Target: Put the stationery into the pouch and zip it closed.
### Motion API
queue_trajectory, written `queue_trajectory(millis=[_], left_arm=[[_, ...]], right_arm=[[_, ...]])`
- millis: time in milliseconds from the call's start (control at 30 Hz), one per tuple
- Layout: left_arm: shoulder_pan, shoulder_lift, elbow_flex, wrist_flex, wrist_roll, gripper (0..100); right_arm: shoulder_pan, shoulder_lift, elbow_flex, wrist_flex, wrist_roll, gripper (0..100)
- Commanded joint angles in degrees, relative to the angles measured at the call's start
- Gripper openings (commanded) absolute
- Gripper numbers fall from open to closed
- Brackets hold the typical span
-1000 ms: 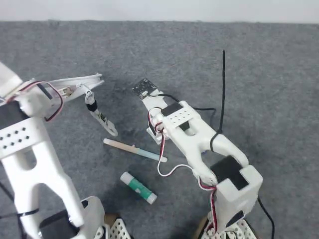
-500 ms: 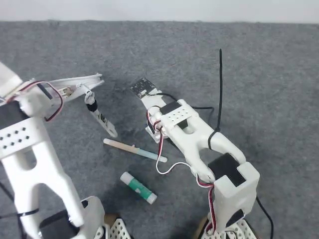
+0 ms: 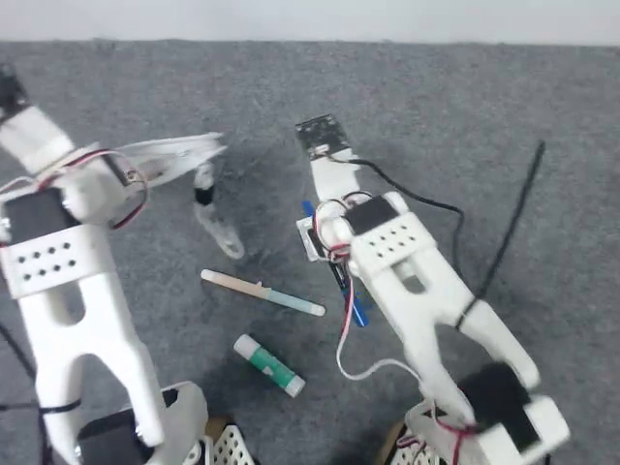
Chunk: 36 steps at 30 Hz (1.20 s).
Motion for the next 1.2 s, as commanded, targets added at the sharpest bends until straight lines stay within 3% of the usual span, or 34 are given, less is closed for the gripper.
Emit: queue_trajectory(millis=[0,333,567,800,1167], left_arm=[[6.59,-2.73,-6.46,4.04,0.62,1],[9.93,-2.64,-6.2,4.48,0.62,1],[10.02,-2.64,-5.41,4.13,0.62,1],[9.93,-2.64,-5.32,4.4,0.53,1],[9.93,-2.64,-4.26,4.04,-0.44,1]], right_arm=[[1.01,-11.38,1.93,0.66,-3.34,0.6],[1.1,-35.03,7.3,0.66,-3.43,0.6],[-0.04,-46.81,7.38,-7.16,-3.34,0.6],[-10.15,-48.4,7.38,-17.01,-2.99,0.6],[-10.86,-48.31,7.47,-35.65,-3.16,0.6]])
